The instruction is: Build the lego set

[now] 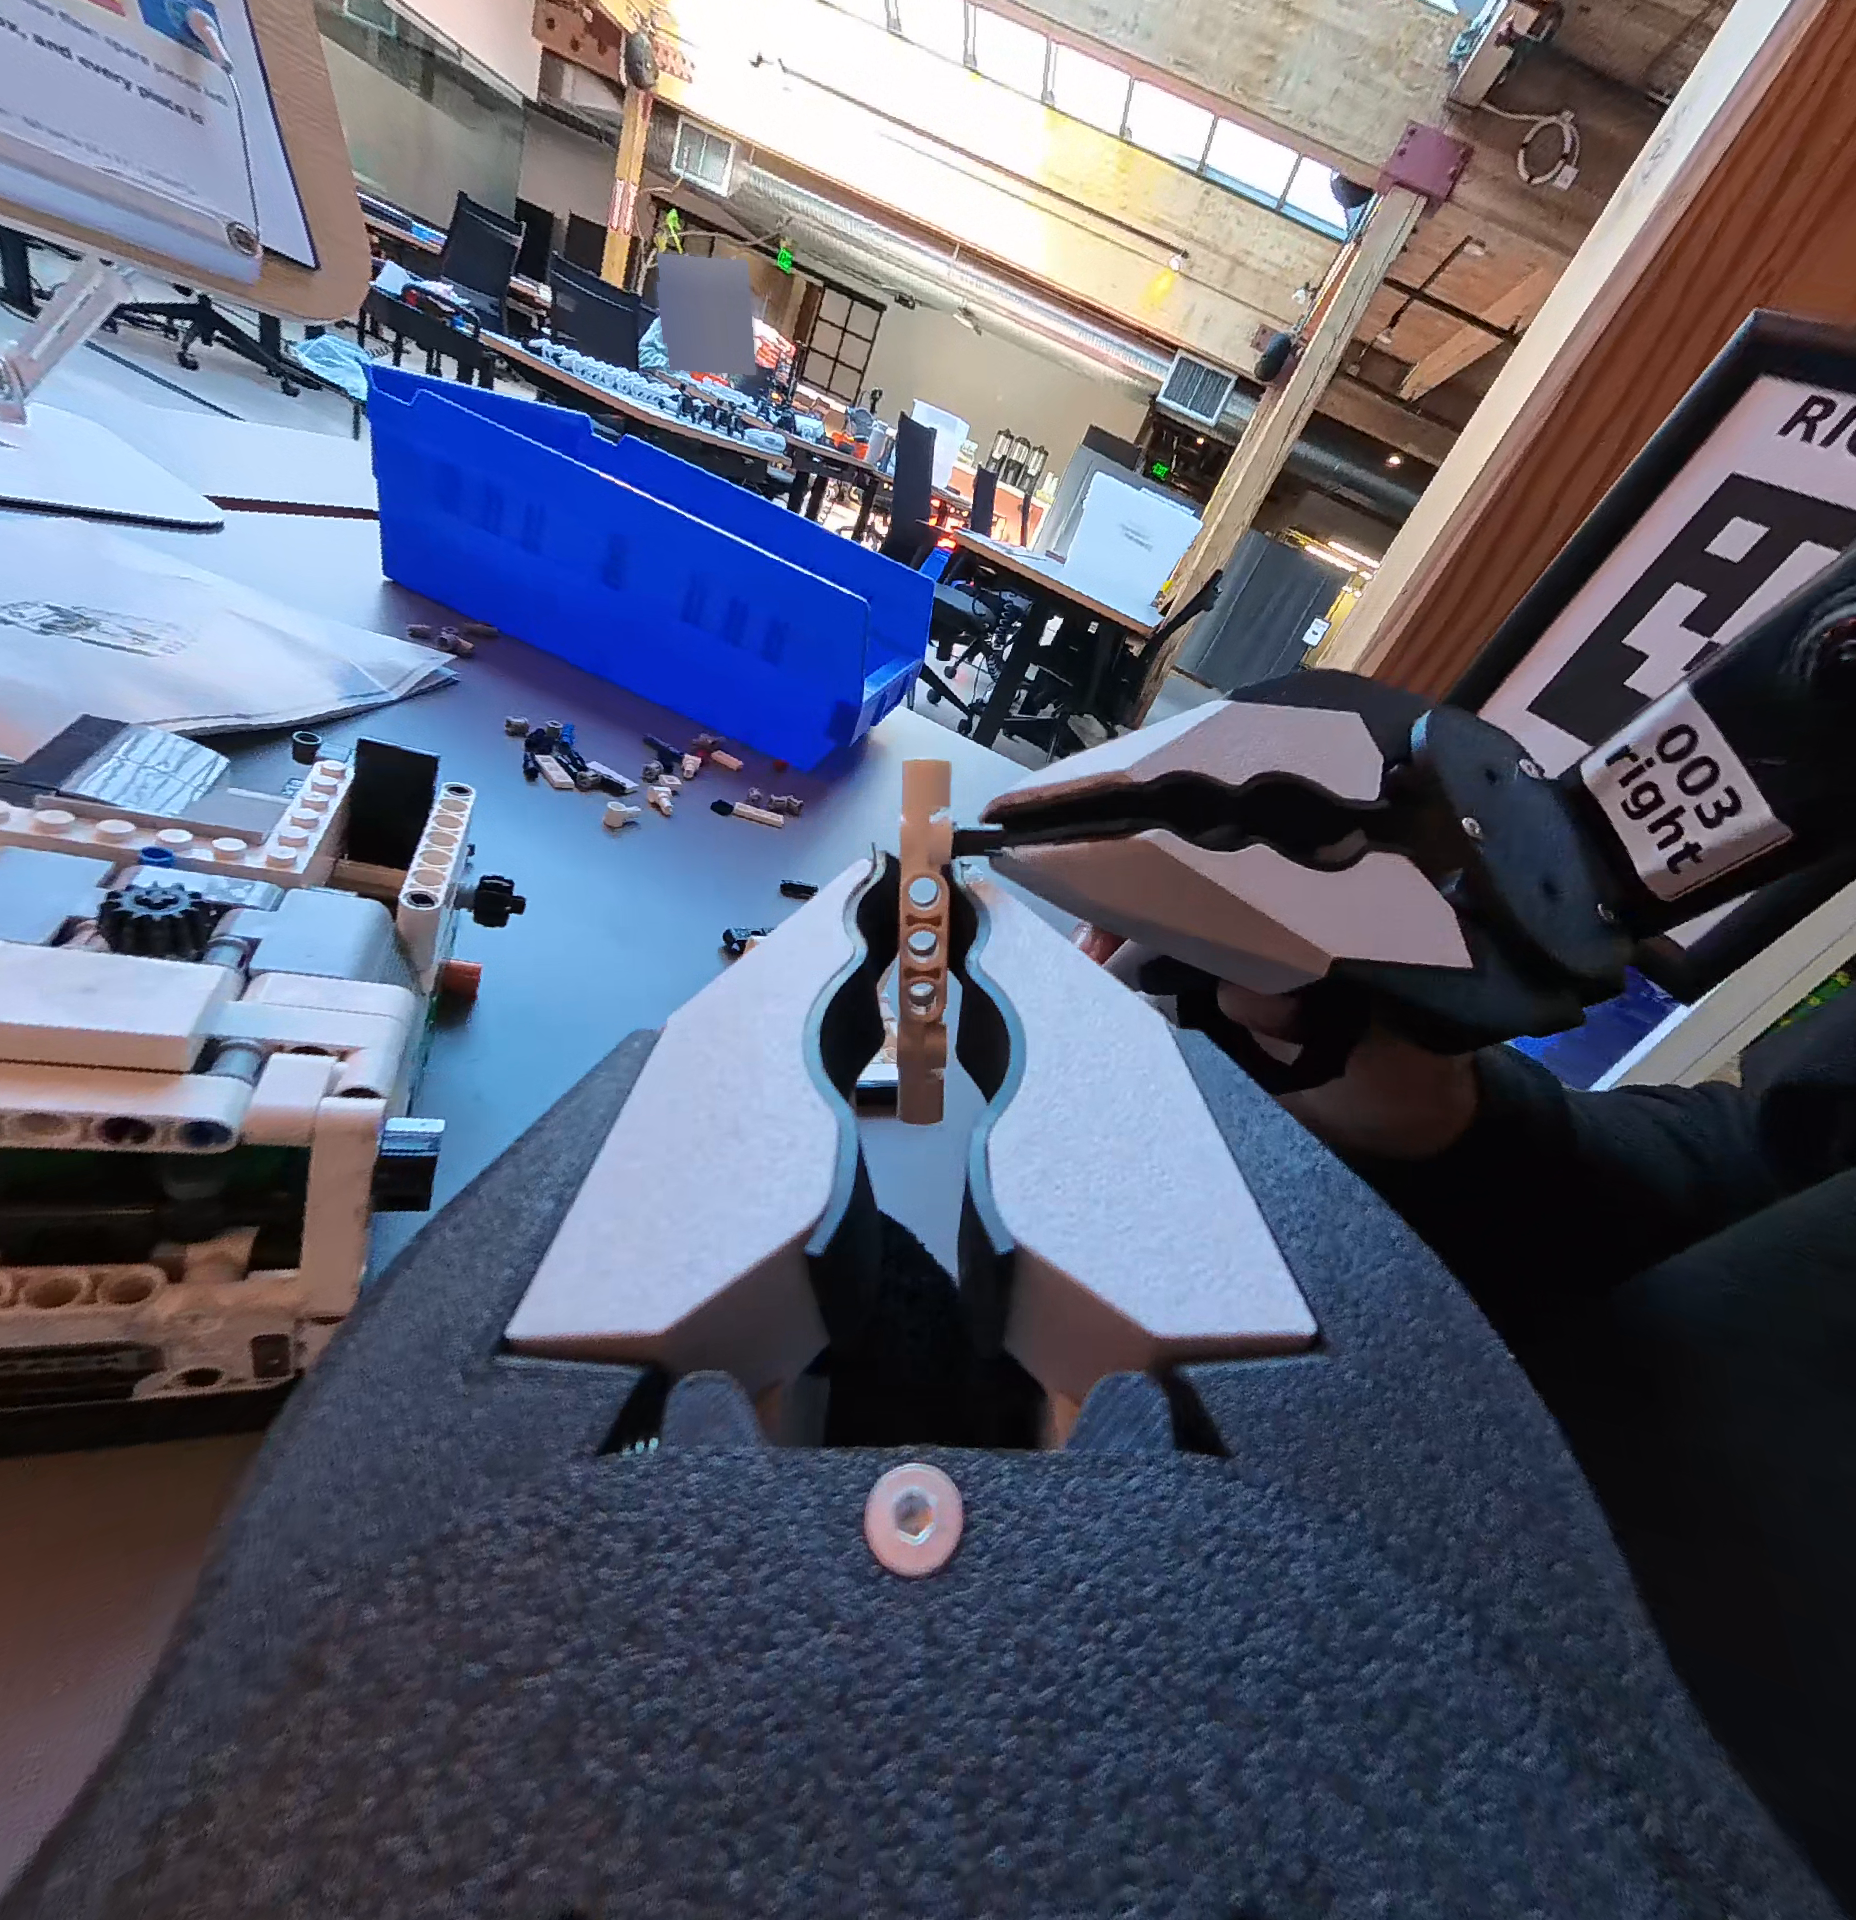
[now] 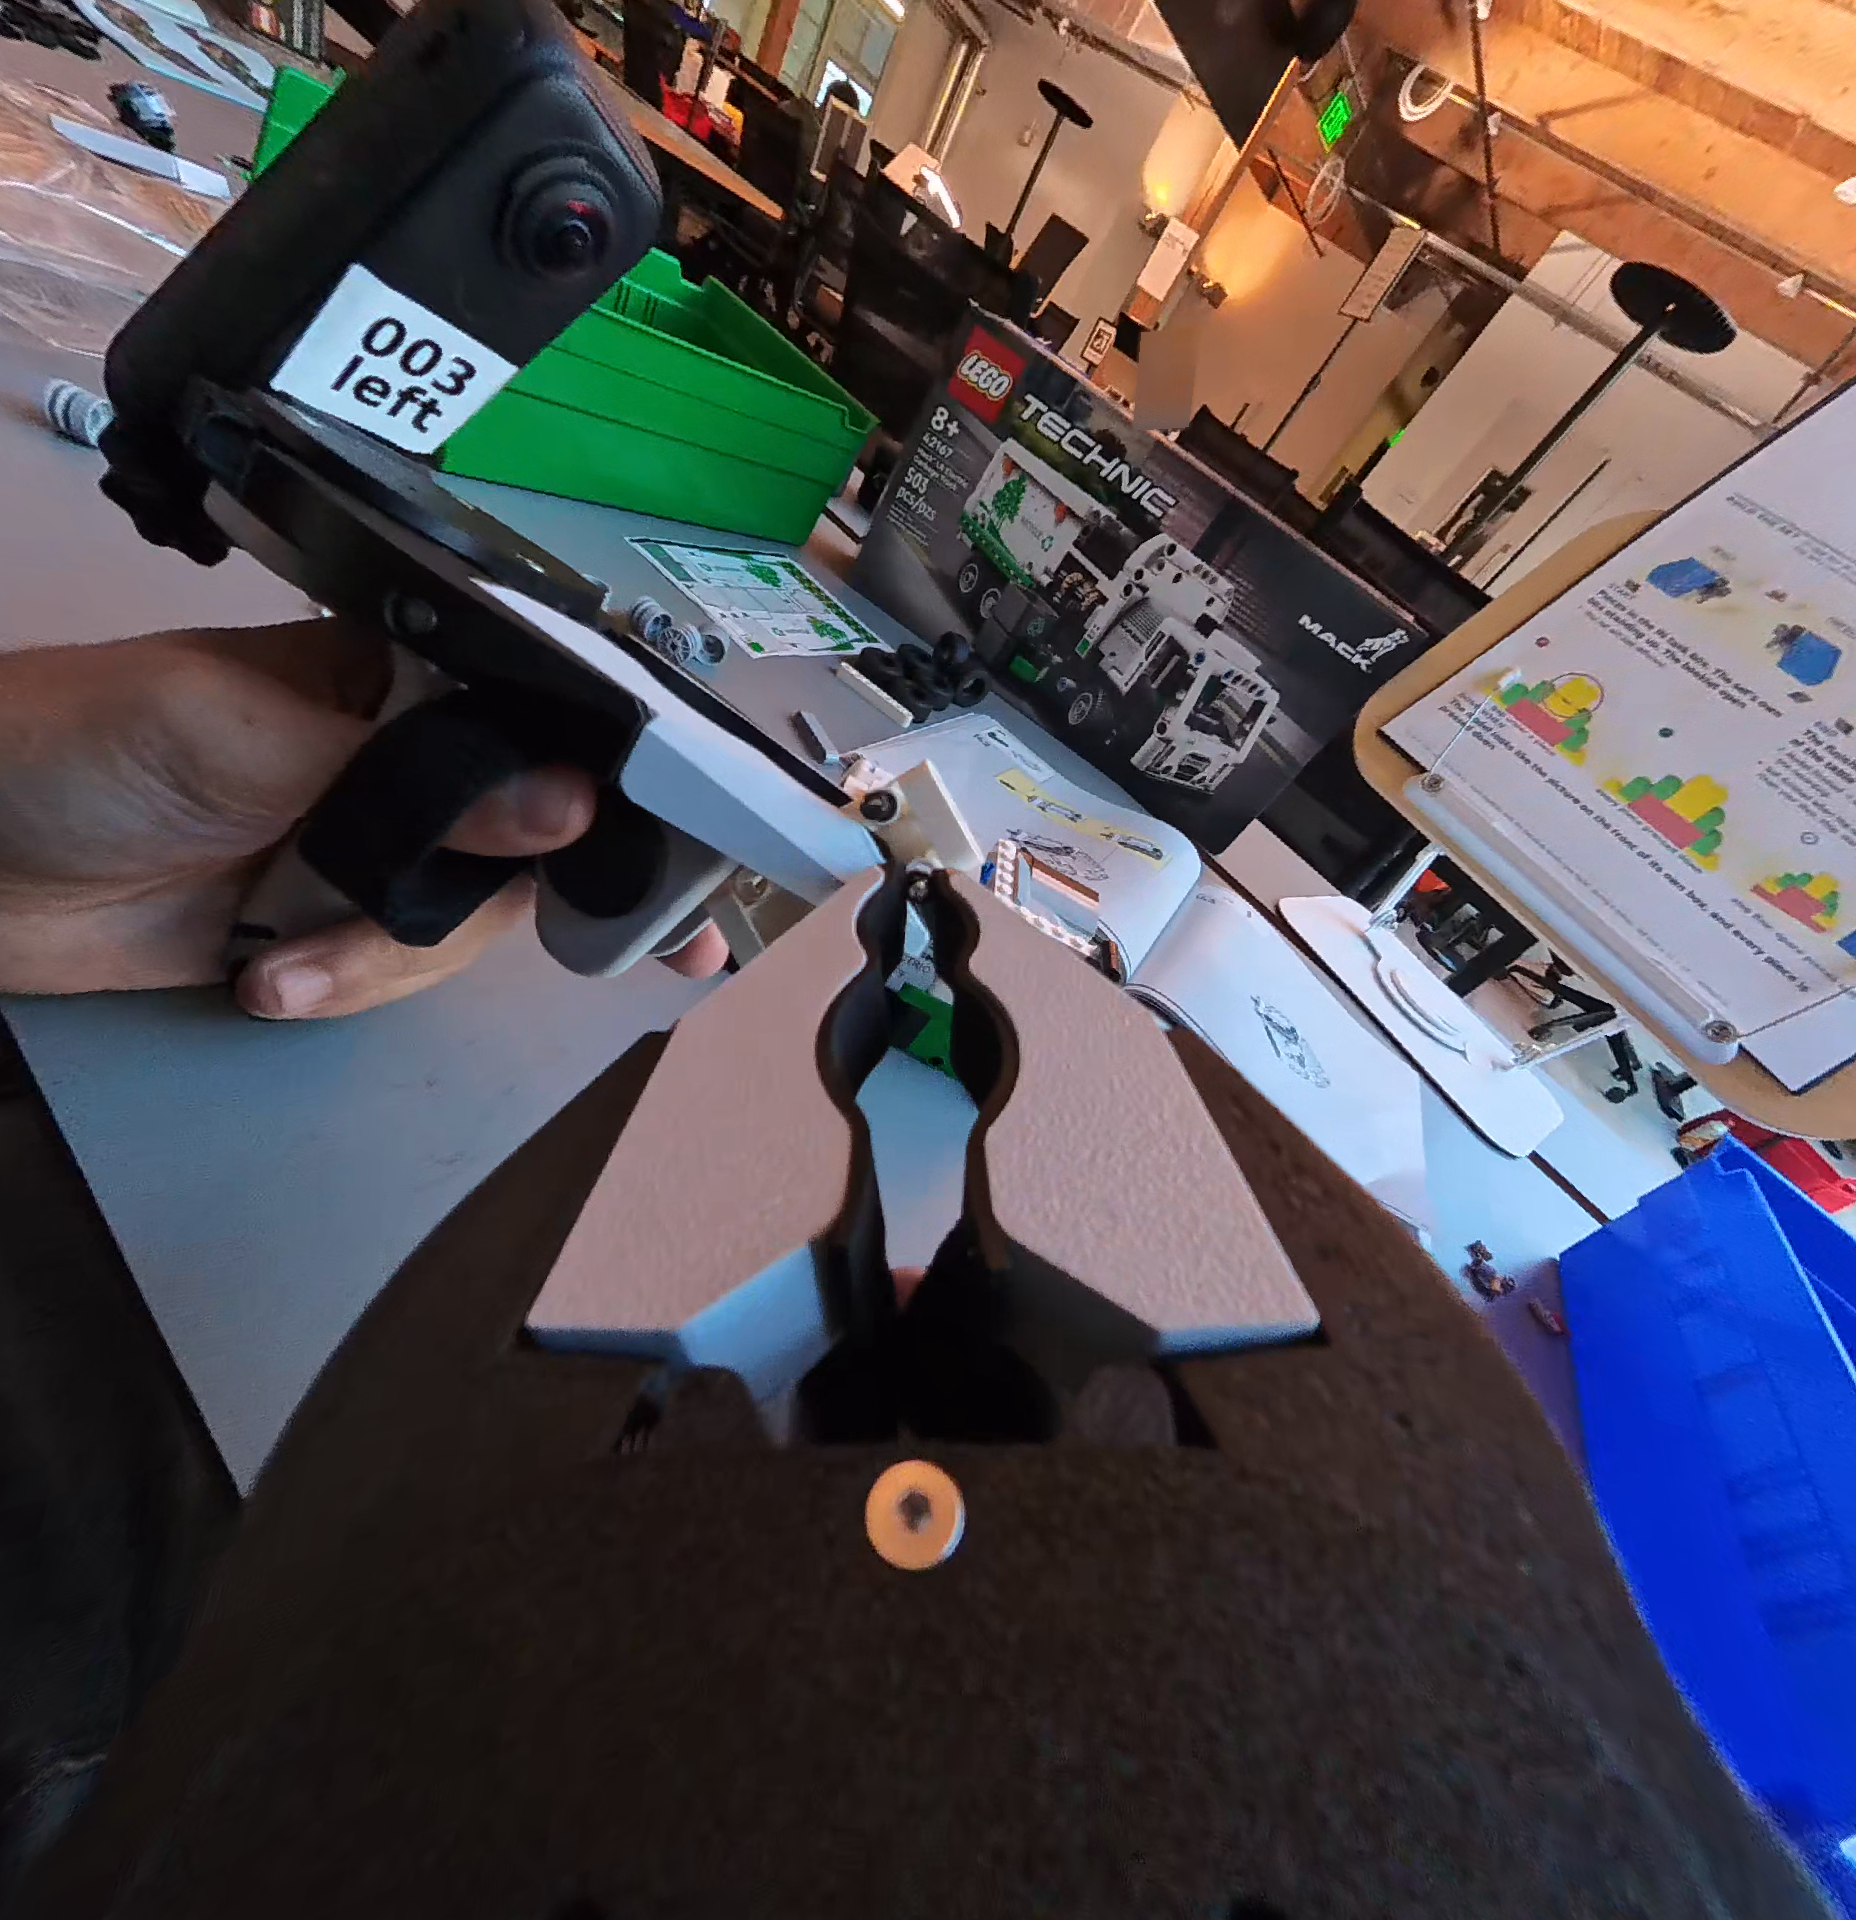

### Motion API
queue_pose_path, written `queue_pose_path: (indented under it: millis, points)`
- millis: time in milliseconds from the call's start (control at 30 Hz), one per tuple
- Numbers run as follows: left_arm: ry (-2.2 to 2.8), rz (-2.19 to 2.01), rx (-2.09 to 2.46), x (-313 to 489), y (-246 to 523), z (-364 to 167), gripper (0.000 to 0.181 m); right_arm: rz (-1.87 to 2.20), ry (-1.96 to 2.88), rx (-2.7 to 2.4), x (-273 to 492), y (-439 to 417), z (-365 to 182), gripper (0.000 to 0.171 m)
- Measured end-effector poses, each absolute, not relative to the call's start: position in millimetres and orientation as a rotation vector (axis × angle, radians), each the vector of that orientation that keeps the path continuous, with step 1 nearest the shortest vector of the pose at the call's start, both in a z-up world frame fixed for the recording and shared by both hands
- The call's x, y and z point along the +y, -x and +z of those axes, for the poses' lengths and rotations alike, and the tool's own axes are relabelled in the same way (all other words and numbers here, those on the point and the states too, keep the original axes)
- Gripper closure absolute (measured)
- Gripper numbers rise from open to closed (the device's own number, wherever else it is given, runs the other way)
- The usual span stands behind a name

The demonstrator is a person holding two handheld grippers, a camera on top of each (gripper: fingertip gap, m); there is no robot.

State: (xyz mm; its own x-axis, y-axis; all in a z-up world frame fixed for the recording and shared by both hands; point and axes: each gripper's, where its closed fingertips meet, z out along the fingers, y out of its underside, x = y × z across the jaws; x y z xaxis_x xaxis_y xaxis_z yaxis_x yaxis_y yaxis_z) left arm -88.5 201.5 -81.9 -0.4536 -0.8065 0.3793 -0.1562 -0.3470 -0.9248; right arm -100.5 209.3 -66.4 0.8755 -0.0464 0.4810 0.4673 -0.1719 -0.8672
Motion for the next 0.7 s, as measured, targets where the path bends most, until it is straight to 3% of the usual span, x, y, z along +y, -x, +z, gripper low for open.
queue_pose_path:
  millis: [700]
  points:
    - [1.253, -1.674, 1.430, 201.5, 84.2, -86.6, 0.175, -0.644, 1.620, -0.331, 208.7, 97.0, -68.9, 0.168]
